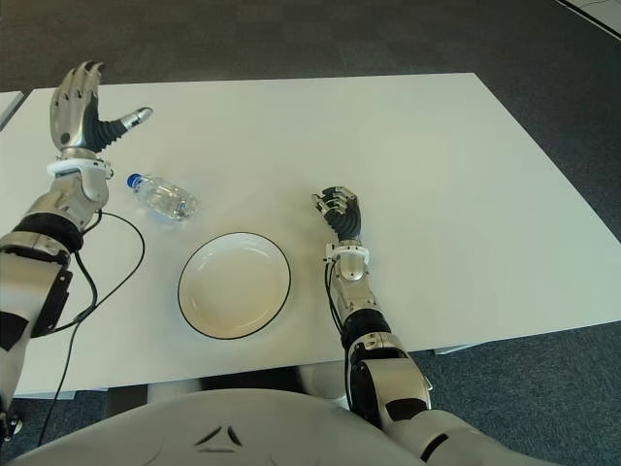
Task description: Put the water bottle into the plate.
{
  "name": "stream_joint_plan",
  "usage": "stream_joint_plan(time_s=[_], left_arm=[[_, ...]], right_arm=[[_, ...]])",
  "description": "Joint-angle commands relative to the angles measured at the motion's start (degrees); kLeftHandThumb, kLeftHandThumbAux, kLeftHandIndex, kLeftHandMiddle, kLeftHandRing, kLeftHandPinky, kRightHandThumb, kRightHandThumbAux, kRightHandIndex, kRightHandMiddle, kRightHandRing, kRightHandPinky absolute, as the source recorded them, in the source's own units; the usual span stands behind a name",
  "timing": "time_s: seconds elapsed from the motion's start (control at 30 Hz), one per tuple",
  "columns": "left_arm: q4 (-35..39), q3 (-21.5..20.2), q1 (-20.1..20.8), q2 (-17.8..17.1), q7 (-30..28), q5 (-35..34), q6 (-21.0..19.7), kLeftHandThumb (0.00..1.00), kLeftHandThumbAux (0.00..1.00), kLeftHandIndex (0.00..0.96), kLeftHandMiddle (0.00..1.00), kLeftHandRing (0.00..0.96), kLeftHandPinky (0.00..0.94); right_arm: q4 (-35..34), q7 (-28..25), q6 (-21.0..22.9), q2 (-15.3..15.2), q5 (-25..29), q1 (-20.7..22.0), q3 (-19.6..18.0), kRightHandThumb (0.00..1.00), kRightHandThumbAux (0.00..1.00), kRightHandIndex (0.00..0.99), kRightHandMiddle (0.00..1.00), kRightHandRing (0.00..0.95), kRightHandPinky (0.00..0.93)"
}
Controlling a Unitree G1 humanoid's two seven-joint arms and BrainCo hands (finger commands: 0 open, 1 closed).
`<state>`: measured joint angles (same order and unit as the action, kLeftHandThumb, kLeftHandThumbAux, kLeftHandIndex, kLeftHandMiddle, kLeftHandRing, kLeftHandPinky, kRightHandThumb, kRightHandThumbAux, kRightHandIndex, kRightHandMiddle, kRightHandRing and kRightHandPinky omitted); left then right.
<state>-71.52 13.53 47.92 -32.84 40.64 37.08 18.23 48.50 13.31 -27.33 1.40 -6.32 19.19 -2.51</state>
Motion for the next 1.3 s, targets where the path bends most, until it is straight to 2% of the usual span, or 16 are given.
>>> stream_joint_plan(time_s=[0.03,0.4,0.5,0.63,0.87,1.0,1.3], left_arm=[[-1.5,0.0,5.3,-2.2,-5.2,-1.2,-2.3,0.557,0.162,0.0,0.0,0.0,0.0],[-1.7,3.6,7.0,-3.8,-6.2,0.5,-2.8,0.548,0.16,0.0,0.0,0.0,0.0],[-0.7,6.7,7.9,-4.5,-7.6,2.8,-1.4,0.548,0.151,0.0,0.0,0.0,0.0],[0.5,10.2,8.4,-6.1,-9.0,5.6,1.7,0.542,0.145,0.0,0.0,0.0,0.0],[2.3,15.3,9.0,-10.7,-12.3,10.1,10.3,0.539,0.168,0.0,0.0,0.0,0.0],[2.7,17.5,8.7,-13.0,-11.2,12.4,13.6,0.529,0.175,0.0,0.0,0.0,0.0],[2.8,23.1,9.2,-16.0,-7.8,18.8,15.8,0.505,0.188,0.0,0.0,0.0,0.0]], right_arm=[[0.4,0.0,2.3,0.4,0.4,-1.4,0.1,0.708,0.73,0.427,0.549,0.566,0.547],[0.4,-0.1,2.0,0.7,0.3,-1.6,0.3,0.708,0.73,0.427,0.554,0.57,0.537],[0.5,0.2,1.6,0.8,0.0,-1.6,0.5,0.708,0.73,0.427,0.557,0.572,0.538],[0.7,0.5,1.3,0.8,-0.2,-1.5,0.6,0.708,0.73,0.427,0.561,0.573,0.532],[0.9,0.4,1.5,0.9,0.3,-1.2,0.4,0.708,0.73,0.427,0.564,0.574,0.537],[1.0,0.1,1.3,0.9,0.5,-1.2,0.4,0.708,0.73,0.427,0.566,0.575,0.536],[1.1,-0.5,0.9,0.9,0.5,-1.2,0.5,0.707,0.73,0.427,0.56,0.575,0.555]])
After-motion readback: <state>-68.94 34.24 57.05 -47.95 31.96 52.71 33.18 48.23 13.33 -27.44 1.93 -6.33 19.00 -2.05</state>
